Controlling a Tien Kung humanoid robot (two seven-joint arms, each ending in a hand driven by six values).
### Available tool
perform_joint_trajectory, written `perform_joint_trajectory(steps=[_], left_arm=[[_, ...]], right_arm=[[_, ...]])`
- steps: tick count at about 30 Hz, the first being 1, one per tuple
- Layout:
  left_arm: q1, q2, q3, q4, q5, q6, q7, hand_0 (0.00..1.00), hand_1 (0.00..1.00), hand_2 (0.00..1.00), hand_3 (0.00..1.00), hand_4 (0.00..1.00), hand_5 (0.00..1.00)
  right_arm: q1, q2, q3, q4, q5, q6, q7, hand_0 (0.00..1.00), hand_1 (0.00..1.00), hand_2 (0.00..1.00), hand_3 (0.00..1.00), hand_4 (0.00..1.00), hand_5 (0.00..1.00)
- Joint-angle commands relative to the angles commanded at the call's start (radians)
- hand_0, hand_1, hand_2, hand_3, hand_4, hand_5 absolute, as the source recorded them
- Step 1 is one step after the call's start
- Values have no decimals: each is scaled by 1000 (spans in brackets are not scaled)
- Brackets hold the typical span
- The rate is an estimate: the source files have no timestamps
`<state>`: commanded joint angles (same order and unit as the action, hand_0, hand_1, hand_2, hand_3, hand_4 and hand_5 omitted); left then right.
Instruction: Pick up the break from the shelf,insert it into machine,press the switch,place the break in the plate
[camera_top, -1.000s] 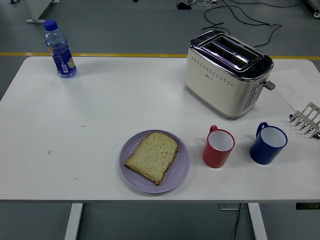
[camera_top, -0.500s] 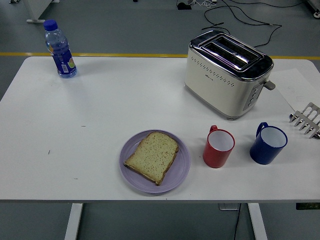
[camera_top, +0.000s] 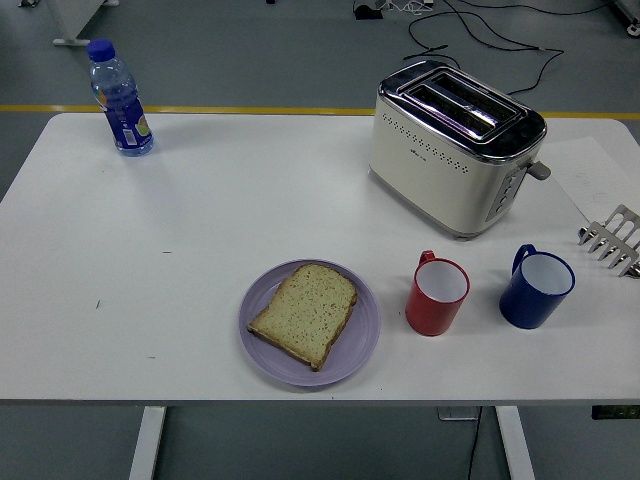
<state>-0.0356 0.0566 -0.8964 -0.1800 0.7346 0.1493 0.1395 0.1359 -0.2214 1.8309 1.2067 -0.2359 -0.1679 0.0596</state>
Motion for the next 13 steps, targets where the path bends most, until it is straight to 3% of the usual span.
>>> perform_joint_trajectory(steps=[13], left_arm=[[0, 0, -8, 0, 11, 0, 2, 683, 617, 674, 695, 436, 998]], right_arm=[[-2, 1, 3, -1, 1, -4, 2, 755, 693, 732, 639, 436, 257]])
